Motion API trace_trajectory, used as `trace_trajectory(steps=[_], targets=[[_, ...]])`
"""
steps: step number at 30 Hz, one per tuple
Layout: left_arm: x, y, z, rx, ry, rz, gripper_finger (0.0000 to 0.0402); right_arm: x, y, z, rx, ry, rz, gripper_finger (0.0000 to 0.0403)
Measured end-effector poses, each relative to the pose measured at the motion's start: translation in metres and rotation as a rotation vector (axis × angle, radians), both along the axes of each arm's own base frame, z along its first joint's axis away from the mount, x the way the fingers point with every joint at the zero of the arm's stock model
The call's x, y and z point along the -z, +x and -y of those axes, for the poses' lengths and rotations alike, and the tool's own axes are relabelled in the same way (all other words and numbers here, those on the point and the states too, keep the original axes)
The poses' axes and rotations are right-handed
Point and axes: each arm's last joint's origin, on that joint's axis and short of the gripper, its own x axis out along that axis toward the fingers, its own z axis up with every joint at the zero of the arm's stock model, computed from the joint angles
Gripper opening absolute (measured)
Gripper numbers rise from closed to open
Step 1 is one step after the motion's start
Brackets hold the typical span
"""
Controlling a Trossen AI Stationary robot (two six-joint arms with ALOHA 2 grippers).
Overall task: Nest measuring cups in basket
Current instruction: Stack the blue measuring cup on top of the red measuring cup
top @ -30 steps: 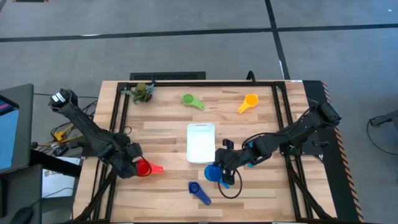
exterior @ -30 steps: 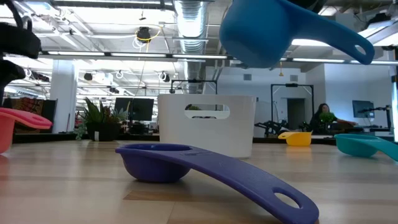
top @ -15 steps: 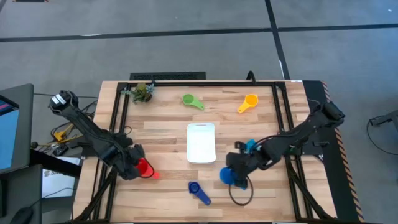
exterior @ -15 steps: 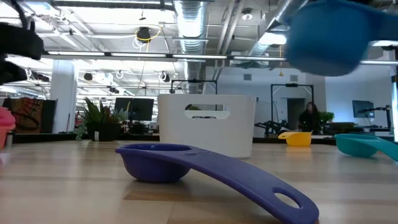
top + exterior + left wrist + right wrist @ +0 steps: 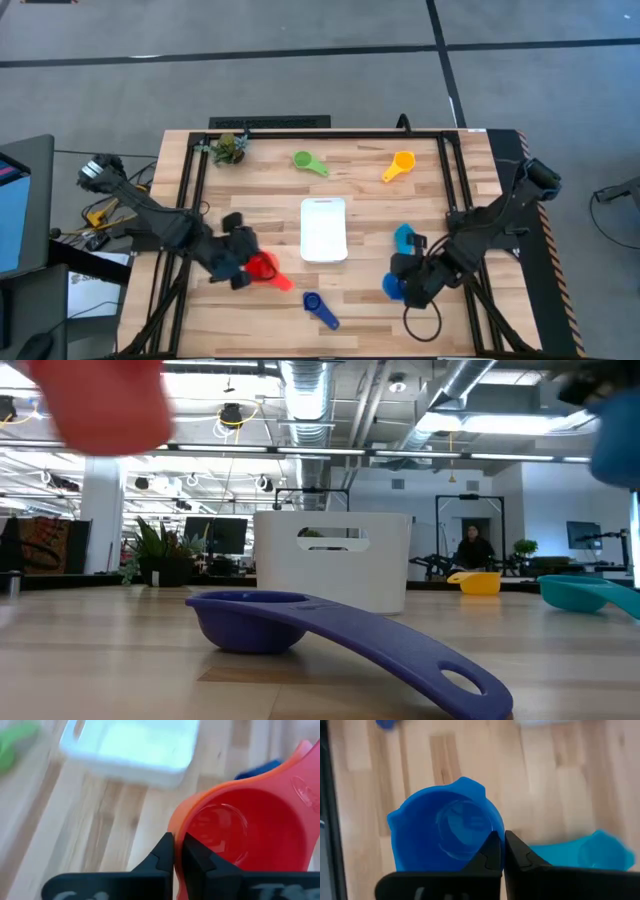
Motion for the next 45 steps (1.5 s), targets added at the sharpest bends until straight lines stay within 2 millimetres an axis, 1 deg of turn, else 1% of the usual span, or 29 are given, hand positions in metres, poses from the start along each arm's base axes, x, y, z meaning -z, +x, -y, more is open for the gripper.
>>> trace_trajectory(steps=[2, 4, 7, 10, 15, 17, 21, 25, 28, 31, 34, 39, 45], targets=[[-0.006, 0.021, 0.004, 0.029, 0.039, 0.019, 0.0002, 0.01, -0.005, -0.005, 0.01, 0.011, -0.047, 0.001], [-0.01, 0.046, 0.008, 0.053, 0.067, 0.051, 0.0002, 0.015, -0.011, -0.01, 0.025, 0.015, -0.092, 0.001], [-0.011, 0.087, 0.012, 0.083, 0.102, 0.093, 0.0003, 0.016, -0.021, -0.019, 0.043, 0.038, -0.125, 0.0009], [-0.008, 0.128, 0.017, 0.124, 0.111, 0.134, 0.0008, 0.016, -0.031, -0.028, 0.046, 0.06, -0.13, 0.0009], [0.008, 0.185, 0.022, 0.2, 0.114, 0.132, 0.0007, 0.016, -0.052, -0.042, 0.072, 0.089, -0.157, 0.0011], [0.016, 0.204, 0.024, 0.223, 0.114, 0.123, 0.0005, 0.016, -0.06, -0.047, 0.092, 0.101, -0.166, 0.001], [0.029, 0.233, 0.027, 0.241, 0.123, 0.12, 0.0007, 0.016, -0.073, -0.055, 0.13, 0.118, -0.154, 0.0011], [0.041, 0.257, 0.028, 0.245, 0.131, 0.124, 0.001, 0.016, -0.081, -0.06, 0.185, 0.122, -0.096, 0.0012], [0.055, 0.27, 0.03, 0.268, 0.107, 0.109, 0.0006, 0.016, -0.084, -0.061, 0.212, 0.128, -0.072, 0.0011], [0.069, 0.278, 0.029, 0.282, 0.093, 0.079, 0.0004, 0.016, -0.085, -0.062, 0.23, 0.133, -0.063, 0.0012], [0.079, 0.281, 0.026, 0.277, 0.095, 0.054, 0.0009, 0.016, -0.085, -0.062, 0.243, 0.135, -0.06, 0.0014], [0.088, 0.279, 0.018, 0.253, 0.094, 0.01, 0.0013, 0.015, -0.082, -0.061, 0.257, 0.131, -0.03, 0.0012], [0.091, 0.278, 0.01, 0.228, 0.094, -0.029, 0.0014, 0.016, -0.076, -0.057, 0.284, 0.132, -0.028, 0.0014]])
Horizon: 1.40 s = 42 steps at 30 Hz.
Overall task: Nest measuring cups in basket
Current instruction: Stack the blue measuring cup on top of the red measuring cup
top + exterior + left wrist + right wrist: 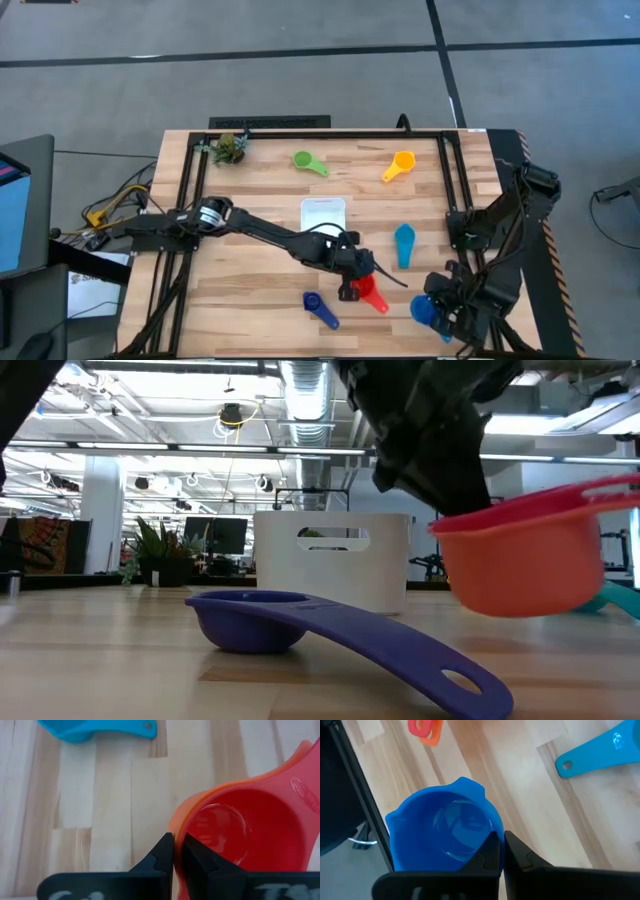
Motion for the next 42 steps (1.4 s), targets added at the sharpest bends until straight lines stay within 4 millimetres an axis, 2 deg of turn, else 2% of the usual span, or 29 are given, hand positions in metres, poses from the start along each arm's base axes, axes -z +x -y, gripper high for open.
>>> trace_trajectory(steps=[8, 18, 27, 31, 35, 38, 42], targets=[[0.023, 0.005, 0.0, -0.005, 0.007, -0.039, 0.0016, 0.0, 0.01, 0.004, 0.034, 0.013, 0.01, 0.0017], [0.015, 0.006, 0.001, 0.011, 0.005, -0.033, 0.003, 0.0, 0.015, 0.0, 0.042, 0.056, 0.034, 0.0016], [0.006, 0.008, 0.004, 0.036, 0.015, -0.005, 0.0076, 0.0, 0.02, 0.002, 0.06, 0.06, 0.039, 0.0015], [-0.003, 0.007, 0.008, 0.053, 0.029, -0.015, 0.0105, 0.0, 0.031, 0.008, 0.051, 0.051, 0.054, 0.0019], [-0.019, -0.01, 0.018, 0.065, 0.045, -0.07, 0.0126, -0.002, 0.053, 0.021, 0.049, 0.026, 0.095, 0.0014], [-0.038, -0.032, 0.034, 0.056, 0.105, -0.062, 0.0129, -0.004, 0.074, 0.032, 0.042, 0.03, 0.147, 0.0013], [-0.047, -0.067, 0.049, 0.014, 0.185, -0.045, 0.0124, -0.01, 0.098, 0.043, -0.025, 0.032, 0.241, 0.0016]])
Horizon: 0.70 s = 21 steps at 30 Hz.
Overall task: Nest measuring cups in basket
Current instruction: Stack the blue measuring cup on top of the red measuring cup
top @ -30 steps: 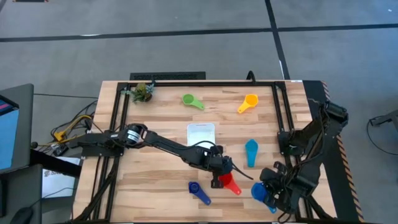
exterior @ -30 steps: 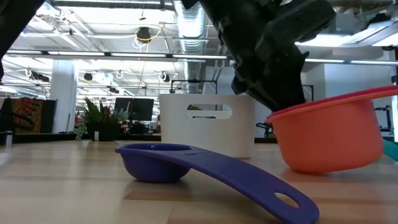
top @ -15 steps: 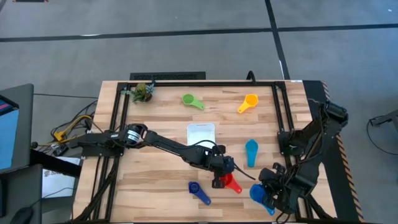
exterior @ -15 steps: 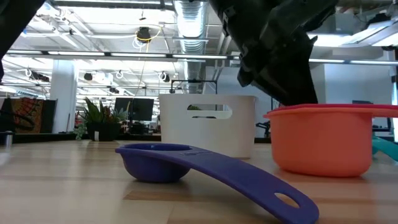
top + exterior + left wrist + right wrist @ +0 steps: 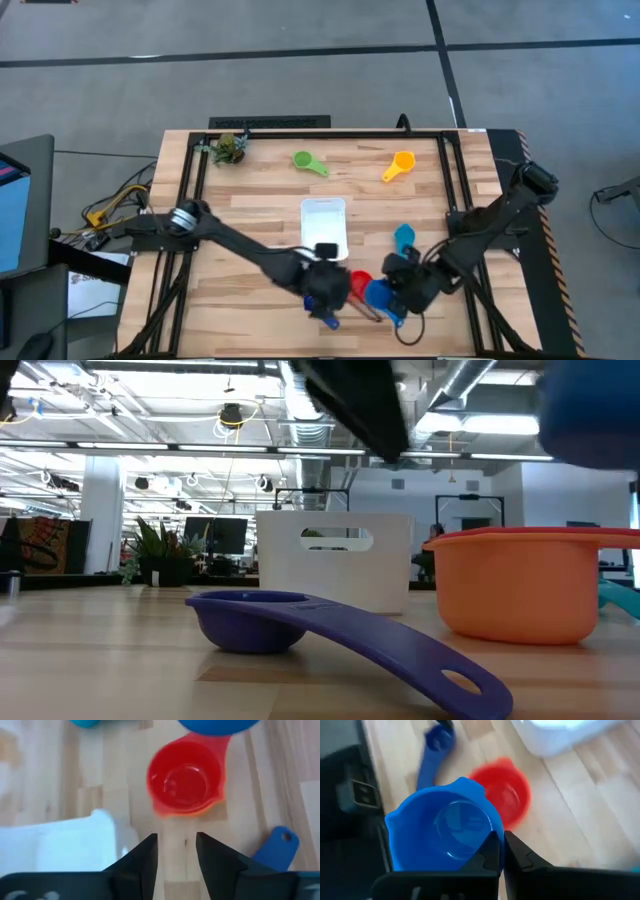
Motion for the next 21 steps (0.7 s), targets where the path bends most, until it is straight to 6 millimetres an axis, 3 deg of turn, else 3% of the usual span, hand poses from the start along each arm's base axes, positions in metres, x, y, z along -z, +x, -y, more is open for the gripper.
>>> trace_trajectory(steps=[4, 11, 17, 21], targets=[[-0.016, -0.039, -0.01, -0.074, -0.001, 0.102, 0.0115, -0.008, 0.017, 0.014, -0.005, -0.005, 0.03, 0.001], [-0.021, -0.117, -0.055, -0.225, -0.112, 0.346, 0.0104, -0.014, 0.032, 0.032, -0.038, -0.01, 0.031, 0.0011], [-0.004, -0.169, -0.08, -0.329, -0.216, 0.496, 0.0102, -0.005, 0.041, 0.029, -0.138, 0.009, 0.02, 0.0009], [0.01, -0.185, -0.086, -0.362, -0.246, 0.543, 0.0102, 0.003, 0.044, 0.027, -0.143, 0.007, -0.025, 0.0011]])
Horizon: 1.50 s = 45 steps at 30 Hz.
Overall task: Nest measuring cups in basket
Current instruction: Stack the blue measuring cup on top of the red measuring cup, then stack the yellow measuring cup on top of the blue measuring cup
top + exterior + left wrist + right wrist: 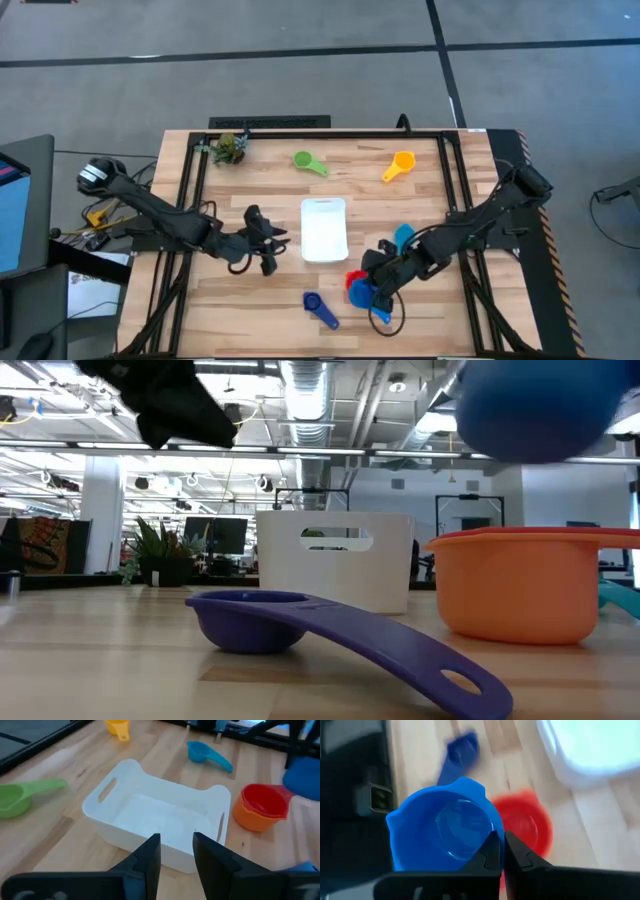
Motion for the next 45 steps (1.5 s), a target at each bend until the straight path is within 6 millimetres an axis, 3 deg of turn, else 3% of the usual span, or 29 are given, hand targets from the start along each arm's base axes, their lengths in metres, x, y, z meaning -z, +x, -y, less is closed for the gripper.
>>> trace_trajectory(steps=[7, 17, 36, 39, 45], targets=[[0.01, 0.002, 0.0, -0.016, 0.006, -0.009, 0.0102, 0.022, 0.007, 0.012, 0.028, -0.051, -0.129, 0.0014], [0.01, 0.003, -0.002, -0.021, 0.016, -0.016, 0.0102, 0.026, 0.016, 0.023, 0.01, -0.016, -0.154, 0.0024], [0.014, 0.006, -0.018, -0.085, 0.057, -0.066, 0.0102, 0.023, 0.009, 0.028, 0.054, -0.023, -0.2, 0.0136], [0.014, 0.006, -0.021, -0.08, 0.072, -0.077, 0.0102, 0.012, 0.001, 0.044, 0.199, -0.062, -0.207, 0.0144], [0.016, 0.01, -0.032, -0.012, 0.128, -0.138, 0.0102, -0.018, -0.031, 0.107, 0.567, -0.203, -0.259, 0.0139]])
